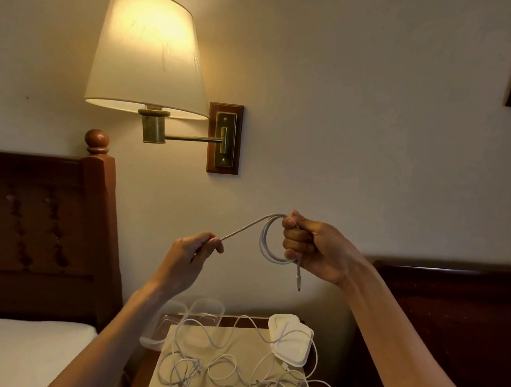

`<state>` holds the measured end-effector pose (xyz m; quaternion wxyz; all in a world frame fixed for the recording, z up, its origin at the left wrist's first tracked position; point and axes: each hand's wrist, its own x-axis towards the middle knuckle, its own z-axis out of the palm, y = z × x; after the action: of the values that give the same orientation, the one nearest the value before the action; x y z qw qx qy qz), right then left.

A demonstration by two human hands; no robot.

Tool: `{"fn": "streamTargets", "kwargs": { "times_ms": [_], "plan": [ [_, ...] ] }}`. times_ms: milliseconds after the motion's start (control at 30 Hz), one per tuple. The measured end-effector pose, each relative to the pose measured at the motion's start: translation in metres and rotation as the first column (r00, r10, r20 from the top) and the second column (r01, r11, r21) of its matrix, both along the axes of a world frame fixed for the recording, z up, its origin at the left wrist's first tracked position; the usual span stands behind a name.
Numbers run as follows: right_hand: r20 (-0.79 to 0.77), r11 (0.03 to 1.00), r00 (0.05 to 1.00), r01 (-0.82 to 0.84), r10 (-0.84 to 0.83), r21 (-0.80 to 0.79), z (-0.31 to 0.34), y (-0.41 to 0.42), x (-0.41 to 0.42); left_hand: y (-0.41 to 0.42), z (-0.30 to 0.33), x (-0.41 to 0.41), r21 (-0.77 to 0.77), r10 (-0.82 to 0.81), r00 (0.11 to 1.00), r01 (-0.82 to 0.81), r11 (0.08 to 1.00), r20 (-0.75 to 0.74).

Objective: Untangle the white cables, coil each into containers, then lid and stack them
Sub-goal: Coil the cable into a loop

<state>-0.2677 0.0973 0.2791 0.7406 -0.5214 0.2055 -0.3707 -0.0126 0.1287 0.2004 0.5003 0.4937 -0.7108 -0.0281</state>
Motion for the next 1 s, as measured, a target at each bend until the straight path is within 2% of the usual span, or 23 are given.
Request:
{"fn": "streamTargets", "kwargs": {
  "times_ms": [100, 200, 267, 300, 333, 367, 400, 433, 467, 500, 633, 700, 767, 800, 833, 933, 1000],
  "plan": [
    [-0.028, 1.000, 0.999, 0.018, -0.018, -0.018, 0.000, 0.000, -0.003, -0.004, -0.008, 0.014, 0.025, -0.001, 0.991, -0.002, 1.000, 0.137],
    [-0.047, 1.000, 0.999, -0.003, 0.003, 0.000, -0.001, 0.000, 0.001, -0.003, -0.010, 0.013, 0.183, 0.021, 0.987, -0.050, 0.982, 0.157],
    [0.005, 0.998, 0.999, -0.035, 0.035, 0.055, -0.004, 0.001, 0.008, -0.003, -0.008, 0.005, 0.329, 0.025, 0.998, -0.042, 0.944, 0.054],
    [0.037, 0.996, 0.998, -0.053, 0.050, 0.076, -0.005, 0.001, 0.011, -0.003, -0.006, -0.002, 0.360, 0.029, 0.994, 0.009, 0.933, -0.101],
    [0.064, 0.993, 0.996, -0.071, 0.066, 0.090, -0.006, 0.002, 0.015, -0.001, -0.002, -0.010, 0.356, 0.043, 0.945, 0.080, 0.931, -0.324],
    [0.085, 0.991, 0.993, -0.087, 0.079, 0.097, -0.006, 0.003, 0.018, 0.001, 0.005, -0.019, 0.324, 0.060, 0.830, 0.149, 0.934, -0.555],
    [0.099, 0.990, 0.991, -0.099, 0.089, 0.101, -0.006, 0.005, 0.022, 0.003, 0.012, -0.028, 0.278, 0.067, 0.675, 0.210, 0.937, -0.735],
    [0.109, 0.989, 0.990, -0.104, 0.093, 0.102, -0.006, 0.006, 0.025, 0.005, 0.019, -0.036, 0.229, 0.057, 0.528, 0.266, 0.936, -0.847],
    [0.114, 0.990, 0.989, -0.104, 0.092, 0.100, -0.006, 0.008, 0.028, 0.006, 0.026, -0.044, 0.191, 0.039, 0.422, 0.325, 0.926, -0.906],
    [0.118, 0.991, 0.989, -0.096, 0.085, 0.096, -0.006, 0.009, 0.029, 0.008, 0.032, -0.050, 0.174, 0.025, 0.364, 0.385, 0.906, -0.931],
    [0.107, 0.997, 0.994, -0.044, 0.037, 0.066, -0.005, 0.008, 0.029, 0.016, 0.044, -0.065, 0.149, -0.005, 0.232, 0.641, 0.753, -0.973],
    [0.066, 0.999, 0.998, -0.005, 0.003, 0.040, -0.005, 0.007, 0.027, 0.019, 0.043, -0.067, 0.161, 0.018, 0.201, 0.725, 0.670, -0.979],
    [0.014, 0.999, 0.999, 0.045, -0.045, -0.012, -0.006, 0.005, 0.027, 0.022, 0.043, -0.070, 0.173, 0.007, 0.218, 0.751, 0.638, -0.976],
    [-0.004, 0.997, 0.998, 0.064, -0.064, -0.037, -0.006, 0.004, 0.027, 0.024, 0.044, -0.072, 0.180, -0.008, 0.245, 0.735, 0.653, -0.969],
    [-0.013, 0.995, 0.997, 0.076, -0.077, -0.058, -0.005, 0.003, 0.028, 0.025, 0.044, -0.075, 0.207, -0.032, 0.319, 0.683, 0.700, -0.947],
    [-0.052, 0.979, 0.990, 0.117, -0.127, -0.165, 0.002, 0.001, 0.031, 0.030, 0.045, -0.086, 0.312, -0.037, 0.714, 0.351, 0.883, -0.699],
    [-0.081, 0.961, 0.982, 0.148, -0.171, -0.235, 0.007, -0.001, 0.033, 0.031, 0.044, -0.090, 0.324, 0.016, 0.830, 0.200, 0.925, -0.558]
  ]
}}
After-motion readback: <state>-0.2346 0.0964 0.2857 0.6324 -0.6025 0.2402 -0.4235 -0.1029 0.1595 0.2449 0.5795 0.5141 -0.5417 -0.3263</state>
